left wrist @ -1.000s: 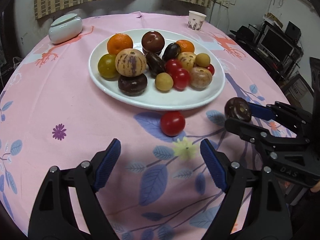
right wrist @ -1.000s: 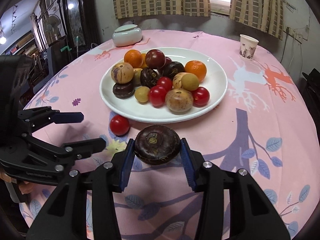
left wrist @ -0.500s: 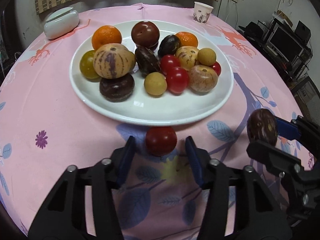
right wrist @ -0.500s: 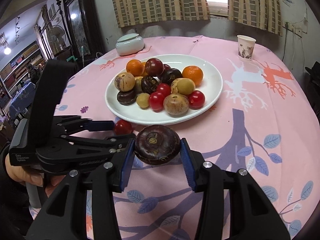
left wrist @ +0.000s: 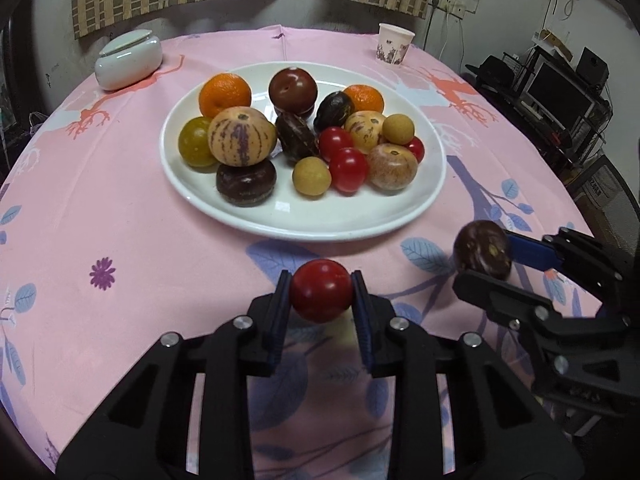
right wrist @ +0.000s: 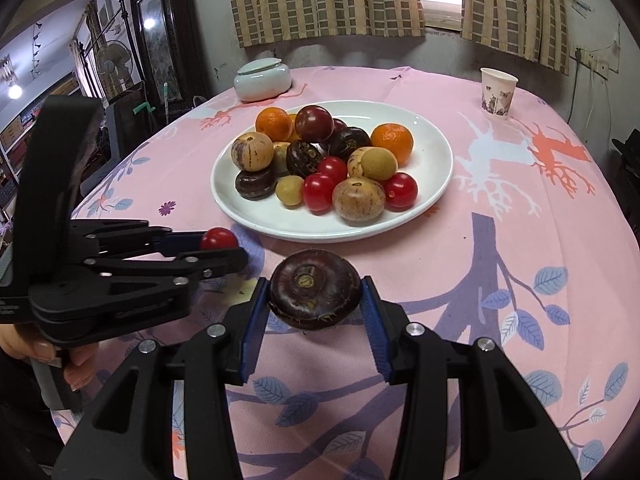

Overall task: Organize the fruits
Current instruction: 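Carry both fruits over the white plate and open both tools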

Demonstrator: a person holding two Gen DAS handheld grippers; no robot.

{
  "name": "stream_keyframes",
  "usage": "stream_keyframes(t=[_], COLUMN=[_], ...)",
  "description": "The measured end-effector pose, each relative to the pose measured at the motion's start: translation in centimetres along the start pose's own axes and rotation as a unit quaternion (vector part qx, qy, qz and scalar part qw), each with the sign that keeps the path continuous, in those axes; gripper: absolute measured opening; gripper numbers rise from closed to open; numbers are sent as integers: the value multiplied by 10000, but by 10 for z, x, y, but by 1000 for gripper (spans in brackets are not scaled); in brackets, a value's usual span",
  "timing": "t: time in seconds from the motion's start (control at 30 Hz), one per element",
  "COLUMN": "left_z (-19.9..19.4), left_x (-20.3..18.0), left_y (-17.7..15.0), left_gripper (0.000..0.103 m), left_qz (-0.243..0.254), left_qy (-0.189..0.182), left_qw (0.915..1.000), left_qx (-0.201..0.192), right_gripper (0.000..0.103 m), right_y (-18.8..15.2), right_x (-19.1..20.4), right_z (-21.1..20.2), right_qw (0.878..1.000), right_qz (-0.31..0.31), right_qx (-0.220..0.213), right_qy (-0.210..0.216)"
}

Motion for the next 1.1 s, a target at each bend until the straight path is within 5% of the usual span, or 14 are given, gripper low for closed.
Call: stream_keyframes(t=[0.6, 0.77, 1.1], left_z=[-51, -36, 6], left_x=[-14, -20, -11], left_y=[50, 83, 123], left_gripper=[30, 30, 30], left_qz=[138, 142, 28], left_qy=[-366, -266, 120], left_qw=[9977, 9977, 9987], left_qx=[-546, -604, -498], right_gripper=[46, 46, 46], right_y=[56, 79, 103], right_x=[8, -12, -42], right_z=[-35, -20, 46], right_qw=[9968, 9941, 9976], right_qz=[-563, -660, -403], right_qx=[-332, -347, -44], right_qy=[-461, -785, -557])
Point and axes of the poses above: each gripper's, at about its wrist camera, not at the fingertips, and z roughly the way its jaws point, x to its left, y to its top, the point moved 7 cm from there along z, roughly the way its jaws point, and after that the axes turned 13 degrees about -z, right-handed, at the moved point
